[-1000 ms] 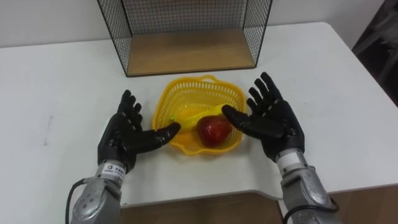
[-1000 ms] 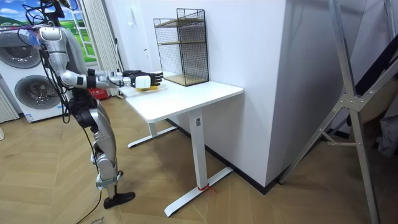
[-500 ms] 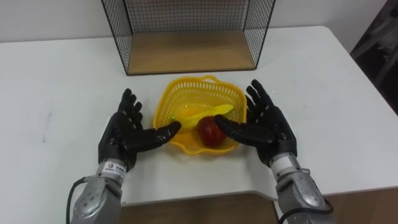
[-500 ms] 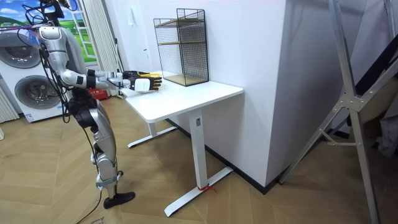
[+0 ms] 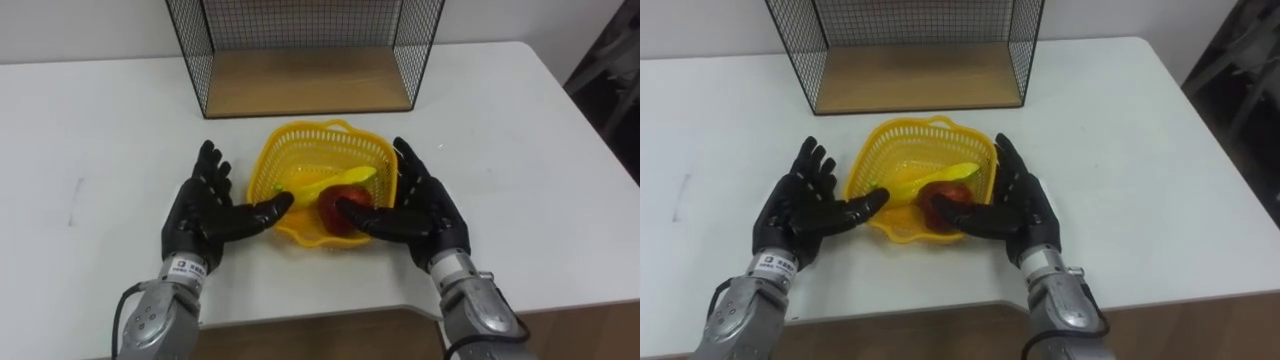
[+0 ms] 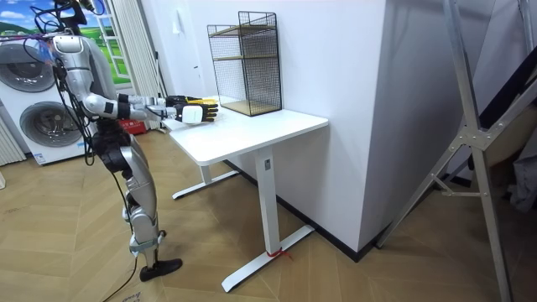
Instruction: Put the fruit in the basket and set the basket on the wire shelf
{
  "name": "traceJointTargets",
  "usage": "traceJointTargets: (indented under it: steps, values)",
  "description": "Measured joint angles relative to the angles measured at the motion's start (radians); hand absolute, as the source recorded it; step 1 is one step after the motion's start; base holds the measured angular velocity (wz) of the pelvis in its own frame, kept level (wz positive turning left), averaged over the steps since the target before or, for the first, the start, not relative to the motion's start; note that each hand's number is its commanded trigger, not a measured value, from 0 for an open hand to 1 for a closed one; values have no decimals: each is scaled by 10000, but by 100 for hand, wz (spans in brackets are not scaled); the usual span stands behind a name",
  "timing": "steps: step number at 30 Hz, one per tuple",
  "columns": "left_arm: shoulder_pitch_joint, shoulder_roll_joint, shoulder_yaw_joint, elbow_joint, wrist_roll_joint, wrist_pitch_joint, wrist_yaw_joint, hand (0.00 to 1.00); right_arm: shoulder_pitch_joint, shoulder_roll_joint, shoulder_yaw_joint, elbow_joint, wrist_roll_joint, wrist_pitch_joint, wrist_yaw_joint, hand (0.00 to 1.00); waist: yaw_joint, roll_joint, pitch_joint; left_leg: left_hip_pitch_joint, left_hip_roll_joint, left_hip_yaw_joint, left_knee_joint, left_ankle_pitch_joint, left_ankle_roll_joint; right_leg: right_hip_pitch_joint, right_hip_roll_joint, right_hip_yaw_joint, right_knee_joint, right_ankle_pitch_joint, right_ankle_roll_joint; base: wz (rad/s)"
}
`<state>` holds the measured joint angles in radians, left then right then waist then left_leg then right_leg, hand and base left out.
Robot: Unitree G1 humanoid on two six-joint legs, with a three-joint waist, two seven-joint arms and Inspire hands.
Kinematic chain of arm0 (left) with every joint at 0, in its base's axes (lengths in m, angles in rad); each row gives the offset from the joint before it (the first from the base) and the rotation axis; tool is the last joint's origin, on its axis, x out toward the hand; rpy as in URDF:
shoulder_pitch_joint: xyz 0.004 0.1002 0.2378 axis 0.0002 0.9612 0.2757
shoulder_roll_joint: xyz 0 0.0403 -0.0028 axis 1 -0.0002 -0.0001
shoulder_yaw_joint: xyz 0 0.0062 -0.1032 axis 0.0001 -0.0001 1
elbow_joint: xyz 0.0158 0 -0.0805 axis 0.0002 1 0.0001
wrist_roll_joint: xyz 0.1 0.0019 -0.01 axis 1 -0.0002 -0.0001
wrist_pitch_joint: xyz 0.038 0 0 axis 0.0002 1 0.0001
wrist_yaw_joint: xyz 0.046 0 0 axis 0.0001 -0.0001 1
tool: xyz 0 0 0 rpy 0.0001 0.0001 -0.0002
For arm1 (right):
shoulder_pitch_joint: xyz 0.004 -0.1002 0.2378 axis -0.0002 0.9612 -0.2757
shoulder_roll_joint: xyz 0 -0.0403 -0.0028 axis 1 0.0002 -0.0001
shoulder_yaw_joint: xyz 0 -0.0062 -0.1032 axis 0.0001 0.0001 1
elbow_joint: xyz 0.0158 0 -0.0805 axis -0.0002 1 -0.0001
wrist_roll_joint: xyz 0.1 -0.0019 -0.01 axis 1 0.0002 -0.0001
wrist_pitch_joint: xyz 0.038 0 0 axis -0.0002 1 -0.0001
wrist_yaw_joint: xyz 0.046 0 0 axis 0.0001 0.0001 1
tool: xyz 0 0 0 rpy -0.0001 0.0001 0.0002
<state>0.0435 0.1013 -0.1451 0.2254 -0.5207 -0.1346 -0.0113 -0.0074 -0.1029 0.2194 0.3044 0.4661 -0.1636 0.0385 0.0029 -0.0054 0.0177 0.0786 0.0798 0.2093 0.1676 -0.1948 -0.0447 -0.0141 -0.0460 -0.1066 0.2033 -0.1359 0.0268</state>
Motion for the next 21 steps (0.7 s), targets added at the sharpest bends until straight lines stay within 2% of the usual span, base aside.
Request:
traceJointTargets:
  steps: [5,8,13,21]
  values:
    - [-3,-13,-267,-15,10,0,0,0,-137,180,56,142,-397,0,-10,0,-11,31,-11,11,-1,-16,3,0,0,24,6,-11,-1,0,0,0]
    - [-9,-14,-517,-37,10,0,0,0,-232,180,220,400,-484,-245,-66,0,-20,35,-16,18,-1,-25,5,0,0,29,2,-23,2,1,-1,0]
    - [-28,-106,-886,-64,6,-7,-2,0,-358,187,346,635,-475,-414,-67,0,-5,18,-12,23,1,-29,10,1,1,32,0,-27,6,1,-1,0]
    - [-76,-133,-1079,-87,2,-24,-6,0,-496,266,412,761,-365,-419,-153,0,-9,-162,19,4,0,-33,20,1,1,20,-6,-50,10,1,-1,0]
